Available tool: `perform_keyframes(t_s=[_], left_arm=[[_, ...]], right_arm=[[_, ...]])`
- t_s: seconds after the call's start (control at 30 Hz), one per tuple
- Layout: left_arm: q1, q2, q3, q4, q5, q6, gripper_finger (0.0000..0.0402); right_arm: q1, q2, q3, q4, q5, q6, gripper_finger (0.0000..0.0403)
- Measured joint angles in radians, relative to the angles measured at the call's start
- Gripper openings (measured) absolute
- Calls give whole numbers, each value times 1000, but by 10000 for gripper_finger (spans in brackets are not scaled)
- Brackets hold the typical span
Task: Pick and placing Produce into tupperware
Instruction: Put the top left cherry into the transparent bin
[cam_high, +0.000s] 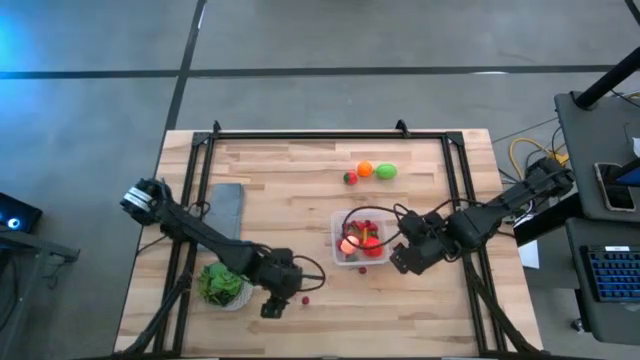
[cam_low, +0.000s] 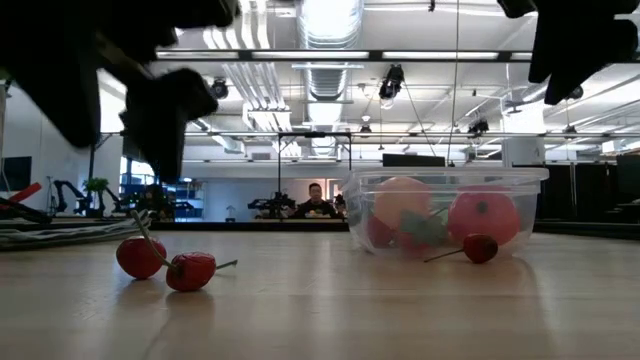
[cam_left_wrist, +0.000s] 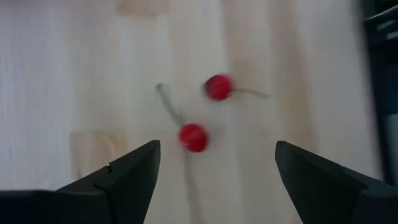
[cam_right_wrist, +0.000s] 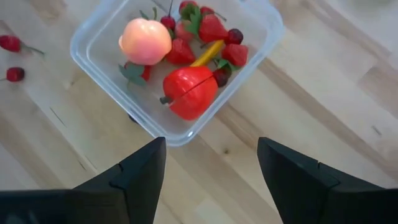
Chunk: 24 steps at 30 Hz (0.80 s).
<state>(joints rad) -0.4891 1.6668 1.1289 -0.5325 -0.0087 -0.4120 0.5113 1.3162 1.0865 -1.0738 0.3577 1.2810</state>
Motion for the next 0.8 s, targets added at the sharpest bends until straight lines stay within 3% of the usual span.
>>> perform_keyframes(t_s=[0.27, 0.53, 0.8], left_arm=[[0, 125, 39, 1, -53, 0, 302], [1, 151, 49, 2, -53, -1, 296], [1, 153, 44, 1, -54, -1, 216]], right_arm=[[4, -26, -1, 0, 39, 1, 244], [4, -25, -2, 1, 66, 1, 242], [4, -25, -4, 1, 79, 0, 244]])
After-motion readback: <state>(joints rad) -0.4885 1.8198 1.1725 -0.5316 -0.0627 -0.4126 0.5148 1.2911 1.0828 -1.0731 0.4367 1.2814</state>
